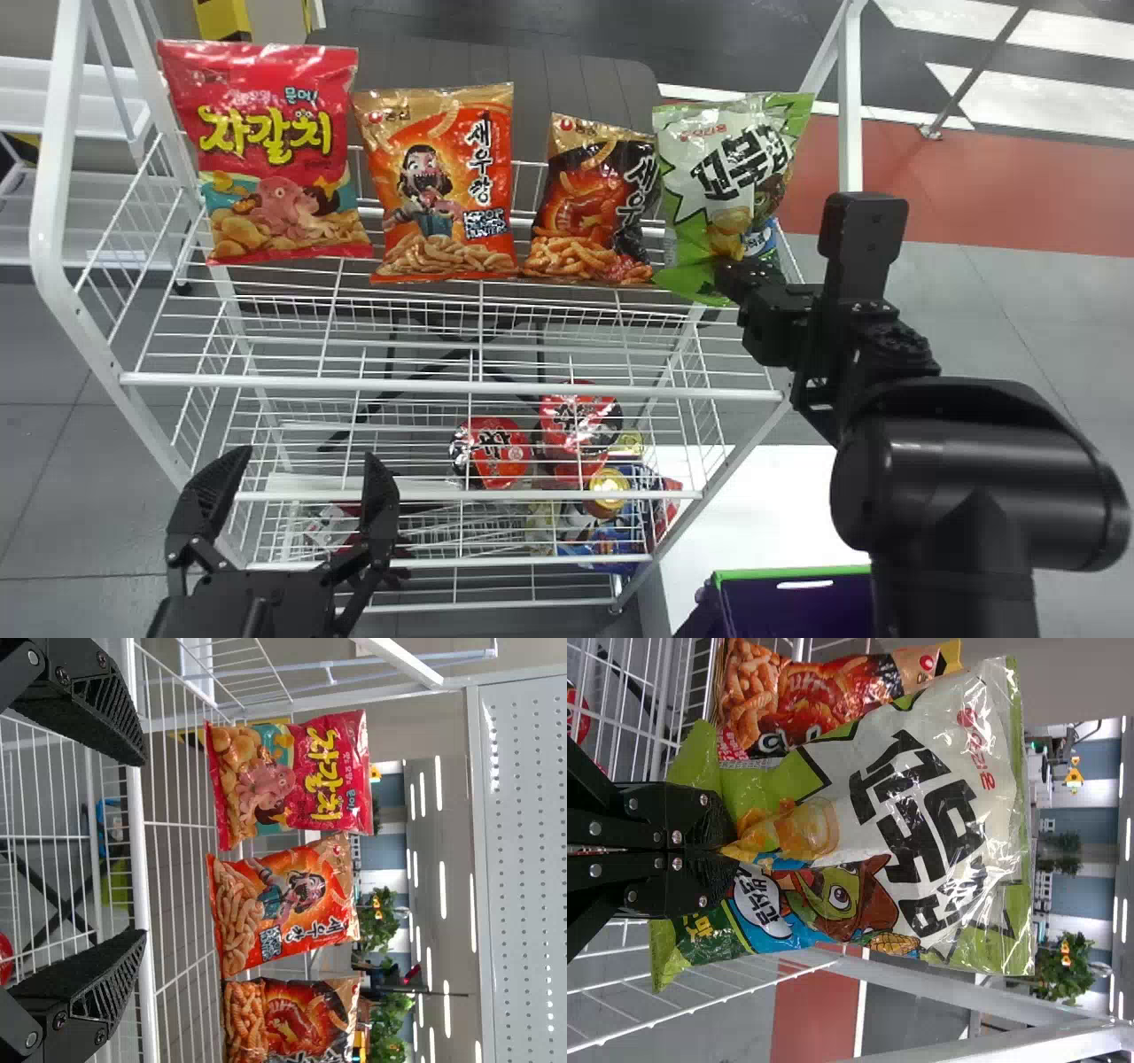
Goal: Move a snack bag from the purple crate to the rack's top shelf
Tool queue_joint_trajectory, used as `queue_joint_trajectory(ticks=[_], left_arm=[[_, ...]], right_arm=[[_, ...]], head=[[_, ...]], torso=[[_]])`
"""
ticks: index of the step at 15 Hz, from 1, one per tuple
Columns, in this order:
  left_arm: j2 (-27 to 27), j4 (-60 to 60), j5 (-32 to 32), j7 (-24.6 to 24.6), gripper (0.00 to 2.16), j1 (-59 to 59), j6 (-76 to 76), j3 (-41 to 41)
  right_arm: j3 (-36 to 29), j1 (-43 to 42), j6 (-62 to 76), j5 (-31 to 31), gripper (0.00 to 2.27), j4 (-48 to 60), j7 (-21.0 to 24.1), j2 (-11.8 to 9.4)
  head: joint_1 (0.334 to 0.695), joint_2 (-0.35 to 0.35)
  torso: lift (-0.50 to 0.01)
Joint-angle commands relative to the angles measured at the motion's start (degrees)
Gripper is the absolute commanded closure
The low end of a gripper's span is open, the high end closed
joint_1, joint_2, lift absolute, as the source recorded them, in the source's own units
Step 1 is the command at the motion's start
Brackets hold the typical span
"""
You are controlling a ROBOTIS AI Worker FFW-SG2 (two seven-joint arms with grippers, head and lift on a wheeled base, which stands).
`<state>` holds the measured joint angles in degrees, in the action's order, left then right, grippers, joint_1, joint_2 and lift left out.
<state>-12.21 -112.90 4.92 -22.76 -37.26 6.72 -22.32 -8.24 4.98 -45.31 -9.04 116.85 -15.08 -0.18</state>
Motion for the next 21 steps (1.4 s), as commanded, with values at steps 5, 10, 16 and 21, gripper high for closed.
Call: queue_joint_trajectory(ticks=[5,10,16,21], left_arm=[[0.09,0.49,0.0,-0.09,0.14,0.0,0.7,0.0],[0.09,0.49,0.0,-0.09,0.14,0.0,0.88,0.0],[0.0,0.93,0.0,-0.09,0.14,0.09,1.23,0.0],[0.0,1.11,0.0,-0.09,0.14,0.09,1.23,0.26]], right_arm=[[0.5,-1.29,4.57,1.13,1.83,-4.62,4.62,0.23],[0.94,-1.46,9.14,1.57,1.83,-6.64,7.61,0.23],[1.47,-2.61,10.9,2.54,1.83,-9.98,10.24,0.23],[2.44,-3.13,14.23,2.63,1.83,-12.53,11.48,0.23]], head=[[0.695,-0.215],[0.695,-0.22],[0.695,-0.219],[0.695,-0.208]], torso=[[0.0],[0.0],[0.0],[0.0]])
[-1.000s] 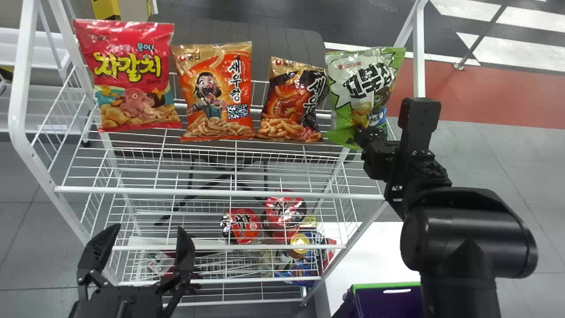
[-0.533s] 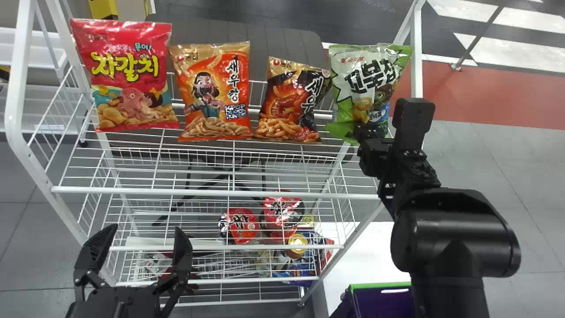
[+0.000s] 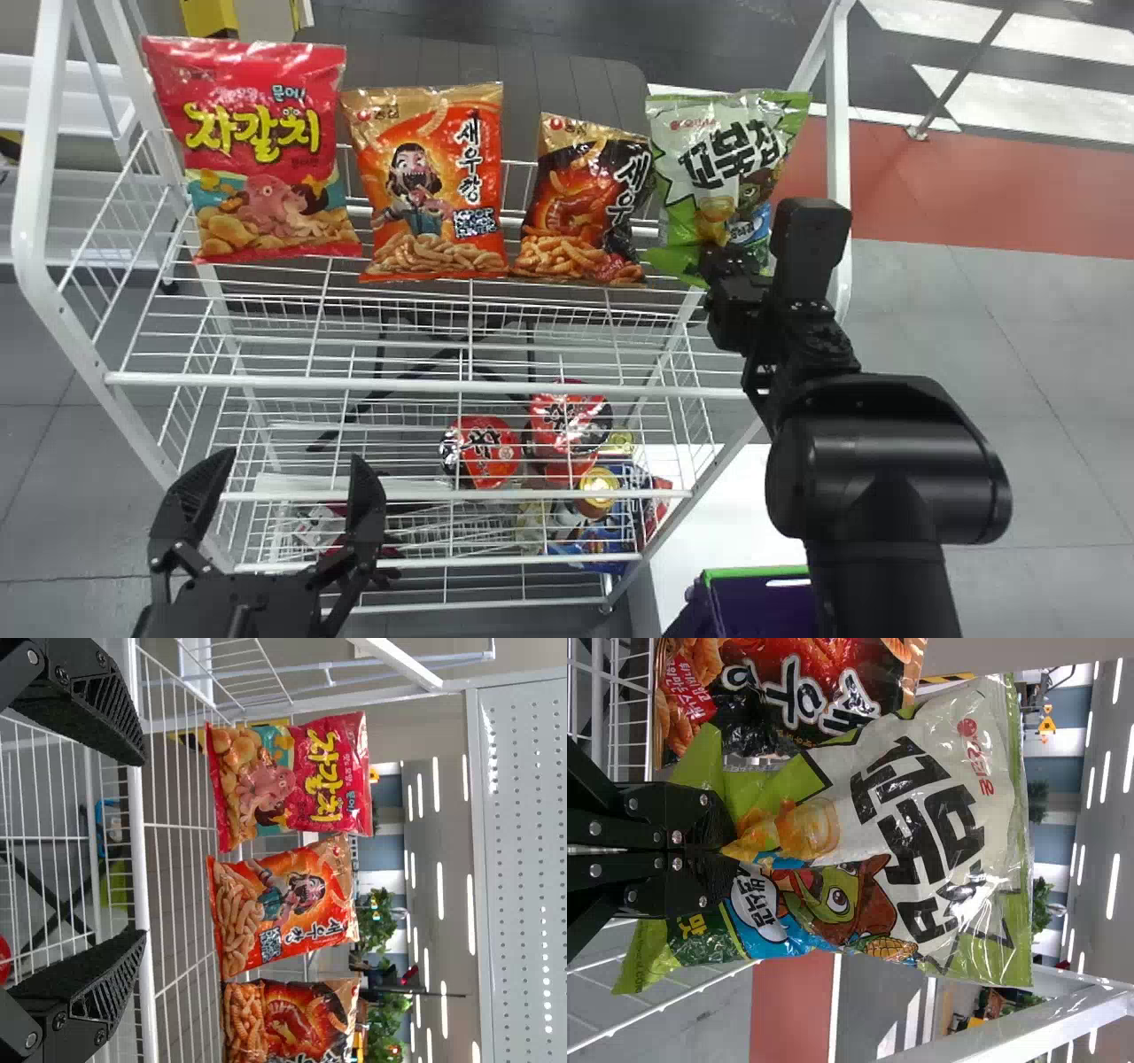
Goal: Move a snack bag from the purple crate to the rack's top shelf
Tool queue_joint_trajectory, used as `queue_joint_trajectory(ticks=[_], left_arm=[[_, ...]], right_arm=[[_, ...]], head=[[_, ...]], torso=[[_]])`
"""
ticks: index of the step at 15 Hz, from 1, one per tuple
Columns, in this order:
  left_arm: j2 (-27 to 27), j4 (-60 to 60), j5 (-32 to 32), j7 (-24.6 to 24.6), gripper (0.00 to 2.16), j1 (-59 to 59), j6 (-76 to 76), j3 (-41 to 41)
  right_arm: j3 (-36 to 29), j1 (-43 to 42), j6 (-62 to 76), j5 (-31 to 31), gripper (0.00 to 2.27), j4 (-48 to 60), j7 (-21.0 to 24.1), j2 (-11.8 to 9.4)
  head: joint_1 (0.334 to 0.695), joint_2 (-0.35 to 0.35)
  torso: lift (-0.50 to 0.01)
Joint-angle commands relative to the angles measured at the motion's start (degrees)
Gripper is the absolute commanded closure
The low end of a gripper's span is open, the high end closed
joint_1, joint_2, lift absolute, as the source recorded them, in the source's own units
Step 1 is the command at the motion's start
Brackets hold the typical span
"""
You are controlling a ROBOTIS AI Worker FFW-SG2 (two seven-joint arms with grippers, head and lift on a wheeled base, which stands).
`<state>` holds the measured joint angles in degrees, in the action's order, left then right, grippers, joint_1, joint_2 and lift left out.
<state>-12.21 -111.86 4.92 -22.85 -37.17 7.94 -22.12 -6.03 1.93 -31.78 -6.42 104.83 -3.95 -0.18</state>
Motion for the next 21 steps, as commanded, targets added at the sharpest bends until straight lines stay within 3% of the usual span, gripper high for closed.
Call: queue_joint_trajectory(ticks=[1,10,11,12,21], left_arm=[[0.0,0.15,0.0,0.0,0.14,0.08,0.0,0.06],[0.0,0.42,-0.44,0.0,0.14,0.26,0.0,0.14],[0.0,0.42,-0.44,-0.09,0.14,0.35,0.18,0.14],[0.0,0.59,-0.44,0.0,0.14,0.26,0.53,0.23],[0.09,1.12,-0.53,-0.17,0.14,0.43,0.88,0.23]], right_arm=[[0.67,-0.26,1.23,-0.08,1.83,-0.95,0.87,0.23],[4.1,-1.49,3.86,-3.25,1.8,-4.99,6.41,0.23],[4.1,-1.58,4.57,-3.25,1.62,-5.61,6.94,0.23],[4.1,-1.67,5.27,-3.25,1.58,-5.96,6.94,0.23],[3.66,-4.13,10.37,-2.54,1.59,-12.11,10.01,0.23]], head=[[0.695,-0.206],[0.695,-0.191],[0.695,-0.189],[0.695,-0.188],[0.695,-0.194]], torso=[[0.0],[0.0],[0.0],[0.0],[0.0]])
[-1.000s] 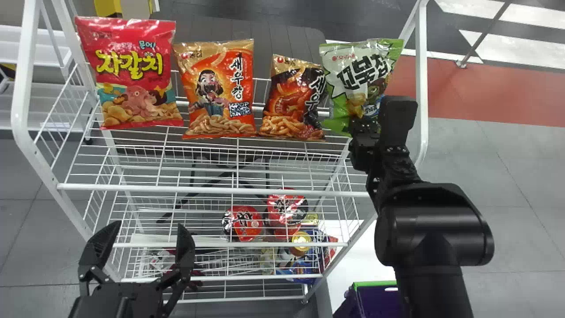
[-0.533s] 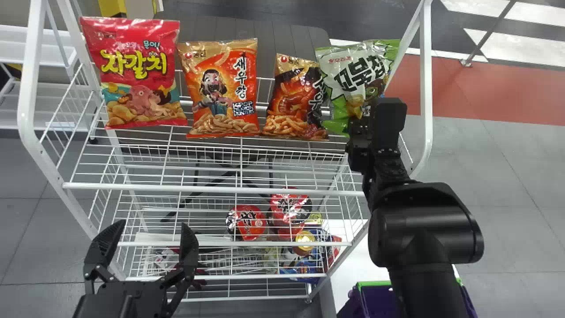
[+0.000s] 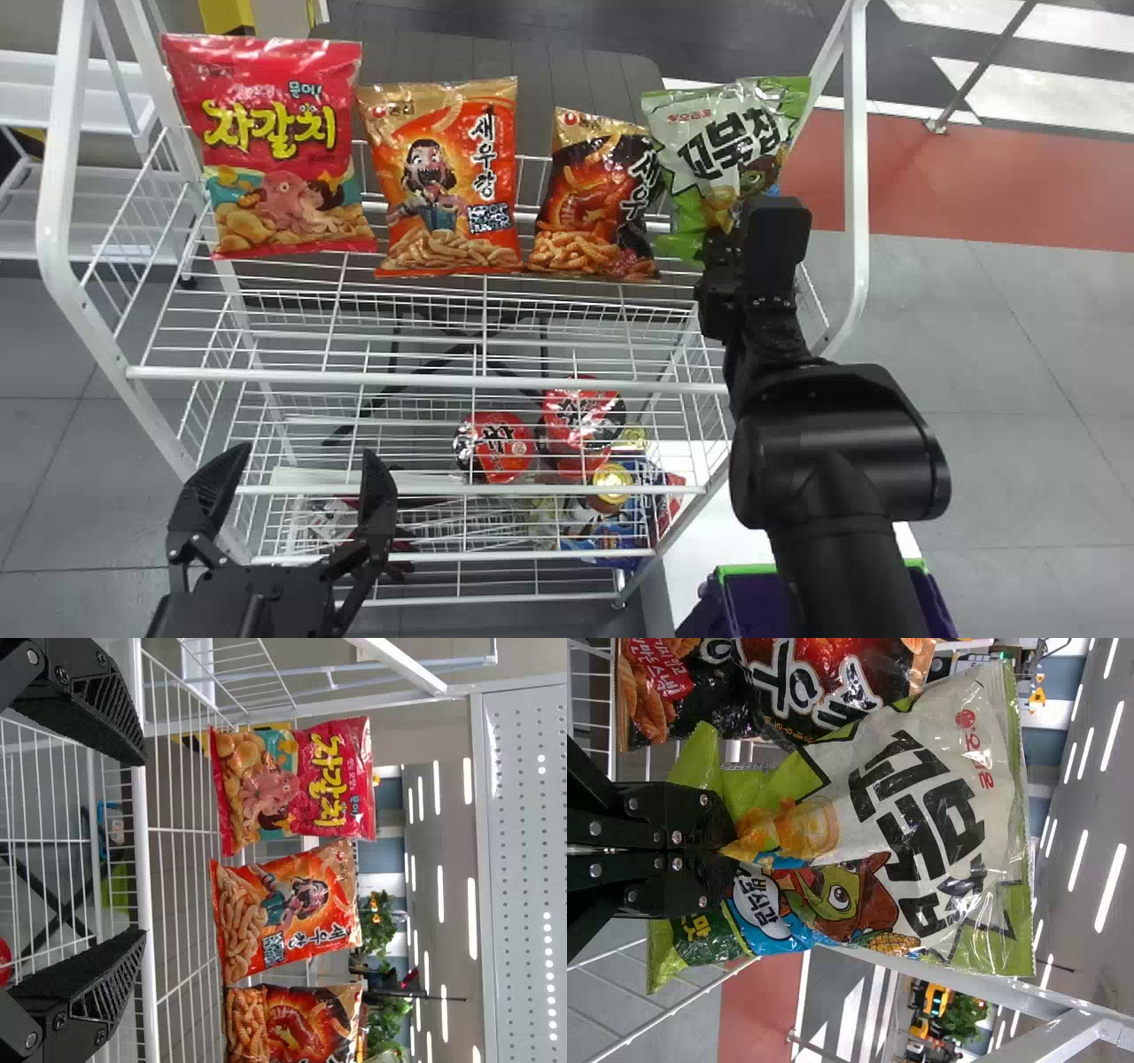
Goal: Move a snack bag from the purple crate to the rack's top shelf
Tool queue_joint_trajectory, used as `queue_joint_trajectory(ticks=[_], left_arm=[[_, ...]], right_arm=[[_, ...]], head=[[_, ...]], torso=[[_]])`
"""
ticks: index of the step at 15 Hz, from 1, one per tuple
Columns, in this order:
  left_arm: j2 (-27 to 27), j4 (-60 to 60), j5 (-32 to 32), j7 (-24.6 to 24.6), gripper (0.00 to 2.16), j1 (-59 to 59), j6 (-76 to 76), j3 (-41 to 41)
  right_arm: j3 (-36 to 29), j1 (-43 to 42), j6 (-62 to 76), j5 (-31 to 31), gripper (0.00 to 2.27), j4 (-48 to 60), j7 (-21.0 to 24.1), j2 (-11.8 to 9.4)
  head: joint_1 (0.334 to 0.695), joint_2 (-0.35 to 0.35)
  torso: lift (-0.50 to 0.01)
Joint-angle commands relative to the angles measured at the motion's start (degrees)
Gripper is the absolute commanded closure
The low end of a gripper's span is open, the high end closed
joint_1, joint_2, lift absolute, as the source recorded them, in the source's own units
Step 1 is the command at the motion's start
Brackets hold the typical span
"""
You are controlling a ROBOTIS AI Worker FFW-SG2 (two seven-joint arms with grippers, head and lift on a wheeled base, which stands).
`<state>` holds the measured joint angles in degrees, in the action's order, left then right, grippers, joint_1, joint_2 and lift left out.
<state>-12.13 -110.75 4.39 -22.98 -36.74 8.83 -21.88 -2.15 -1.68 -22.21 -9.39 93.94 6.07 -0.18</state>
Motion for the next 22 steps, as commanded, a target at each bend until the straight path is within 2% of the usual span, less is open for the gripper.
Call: queue_joint_trajectory(ticks=[1,7,8,9,11,13,17,18,19,20,22], left_arm=[[0.0,0.09,0.0,-0.04,0.14,0.0,0.0,0.0],[0.09,0.53,0.0,-0.22,0.14,0.17,0.18,0.0],[0.09,0.62,0.0,-0.31,0.14,0.26,0.53,0.0],[0.09,0.71,0.0,-0.31,0.14,0.26,0.53,0.0],[0.09,0.88,0.0,-0.31,0.14,0.44,0.53,0.0],[0.09,1.06,0.0,-0.31,0.14,0.53,0.53,0.0],[0.17,1.41,-0.09,-0.31,0.14,0.79,0.7,0.0],[0.26,1.41,-0.09,-0.31,0.14,0.79,0.53,0.0],[0.26,1.41,-0.09,-0.31,0.14,0.79,0.7,0.0],[0.26,1.41,-0.09,-0.31,0.14,0.79,0.53,0.0],[0.26,1.41,-0.09,-0.31,0.14,0.88,0.53,0.0]], right_arm=[[-0.4,-0.78,0.98,0.6,1.59,-1.92,-0.01,0.23],[-0.66,-2.27,3.09,1.83,1.58,-5.61,-0.01,0.23],[-0.92,-2.45,3.62,1.92,1.54,-6.23,-0.01,0.23],[-1.36,-2.63,4.67,2.1,1.36,-7.28,-0.01,0.23],[-1.8,-2.98,5.9,2.27,1.28,-8.6,-0.01,0.23],[-2.42,-3.5,6.96,2.01,1.03,-9.92,0.08,0.23],[-3.3,-4.21,8.36,1.83,0.97,-11.77,0.08,0.23],[-3.3,-4.3,8.71,2.01,0.89,-11.85,0.08,0.23],[-3.3,-4.3,8.89,2.01,0.67,-11.94,0.08,0.23],[-3.3,-4.21,8.89,2.1,0.32,-11.94,0.08,0.23],[-2.95,-3.94,8.89,2.1,0.25,-11.77,-0.1,0.23]], head=[[0.695,-0.195],[0.695,-0.194],[0.695,-0.193],[0.695,-0.193],[0.695,-0.195],[0.695,-0.2],[0.695,-0.21],[0.695,-0.213],[0.695,-0.214],[0.695,-0.215],[0.695,-0.214]], torso=[[0.0],[0.0],[0.0],[0.0],[0.0],[0.0],[0.0],[0.0],[0.0],[0.0],[0.0]])
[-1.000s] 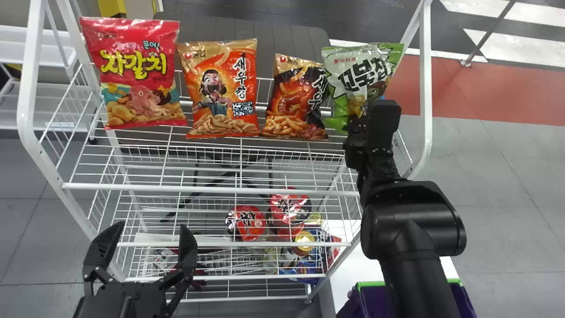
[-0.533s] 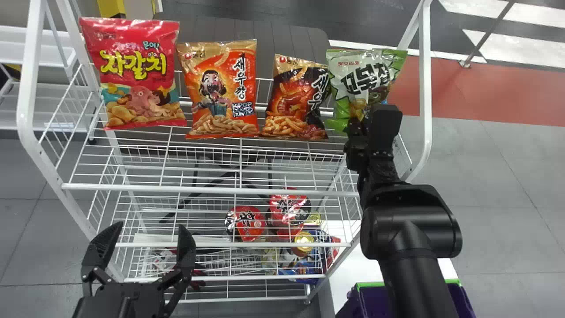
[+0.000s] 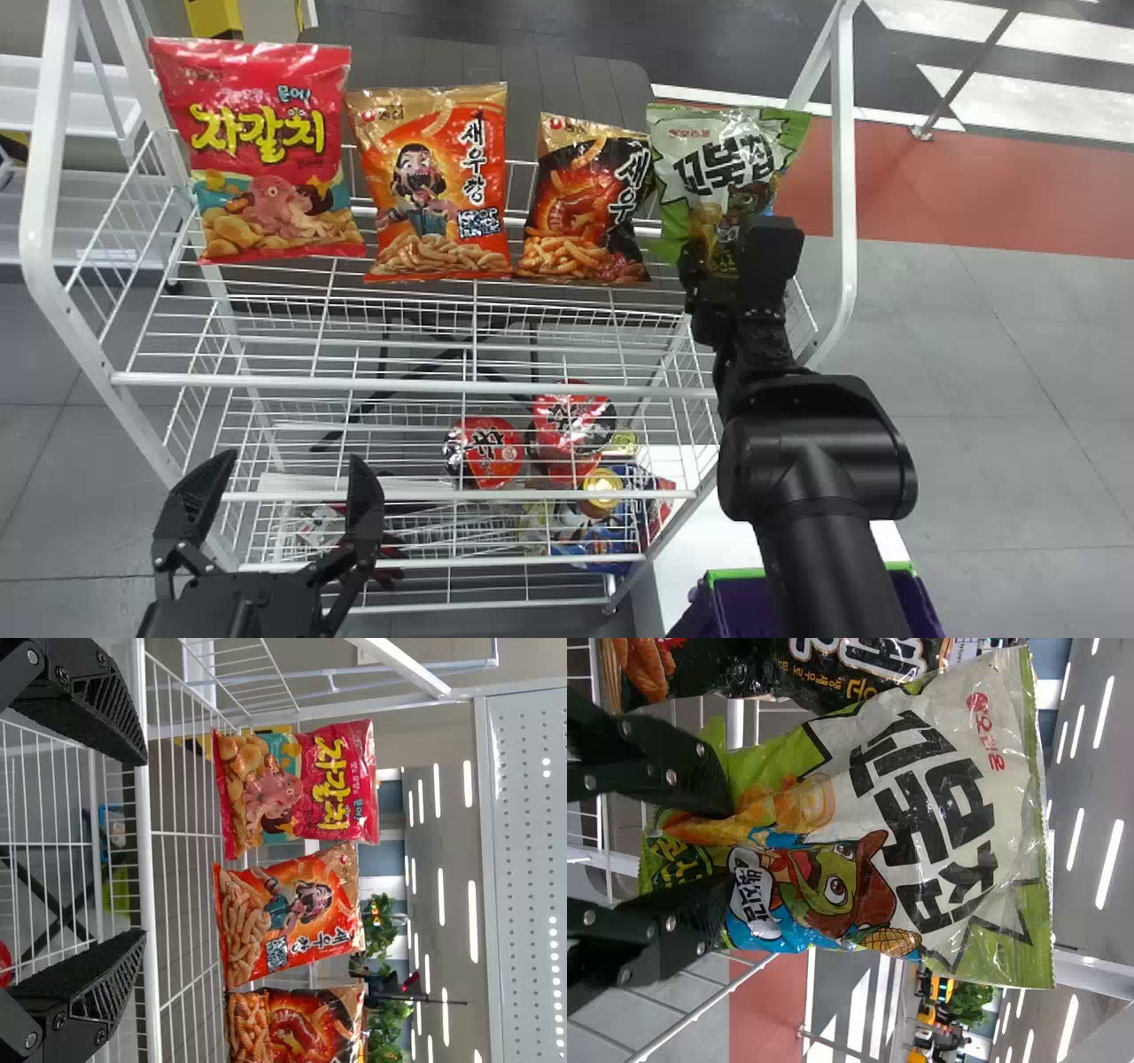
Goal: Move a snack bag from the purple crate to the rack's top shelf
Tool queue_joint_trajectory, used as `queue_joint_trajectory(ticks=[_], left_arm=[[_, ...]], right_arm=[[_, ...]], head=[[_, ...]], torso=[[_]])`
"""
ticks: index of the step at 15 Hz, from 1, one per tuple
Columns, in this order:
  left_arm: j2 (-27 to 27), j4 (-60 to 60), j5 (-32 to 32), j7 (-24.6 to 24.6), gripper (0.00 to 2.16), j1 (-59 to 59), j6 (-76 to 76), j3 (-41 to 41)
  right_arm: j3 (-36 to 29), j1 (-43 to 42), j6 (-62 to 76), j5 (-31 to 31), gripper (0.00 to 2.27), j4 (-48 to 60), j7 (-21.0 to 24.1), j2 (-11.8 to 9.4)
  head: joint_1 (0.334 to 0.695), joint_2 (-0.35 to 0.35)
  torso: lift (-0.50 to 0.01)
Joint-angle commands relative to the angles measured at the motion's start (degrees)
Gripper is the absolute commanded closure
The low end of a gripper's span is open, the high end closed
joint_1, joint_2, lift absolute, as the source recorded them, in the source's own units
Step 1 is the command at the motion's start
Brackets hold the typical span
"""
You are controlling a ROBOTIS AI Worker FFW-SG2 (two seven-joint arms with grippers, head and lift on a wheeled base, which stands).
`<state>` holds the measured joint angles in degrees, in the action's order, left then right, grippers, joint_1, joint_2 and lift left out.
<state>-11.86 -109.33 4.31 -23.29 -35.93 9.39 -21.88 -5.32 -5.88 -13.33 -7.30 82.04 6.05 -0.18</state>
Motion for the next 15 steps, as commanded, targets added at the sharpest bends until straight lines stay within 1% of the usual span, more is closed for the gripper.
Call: queue_joint_trajectory(ticks=[1,15], left_arm=[[0.0,0.09,-0.09,0.0,0.14,0.16,-0.03,0.0],[0.0,0.53,-0.35,0.0,0.14,0.6,-0.03,-0.09]], right_arm=[[0.31,0.25,0.0,0.1,0.13,0.23,0.01,0.23],[1.19,2.19,0.0,0.18,0.12,3.48,0.19,0.23]], head=[[0.695,-0.214],[0.695,-0.201]], torso=[[0.0],[0.0]])
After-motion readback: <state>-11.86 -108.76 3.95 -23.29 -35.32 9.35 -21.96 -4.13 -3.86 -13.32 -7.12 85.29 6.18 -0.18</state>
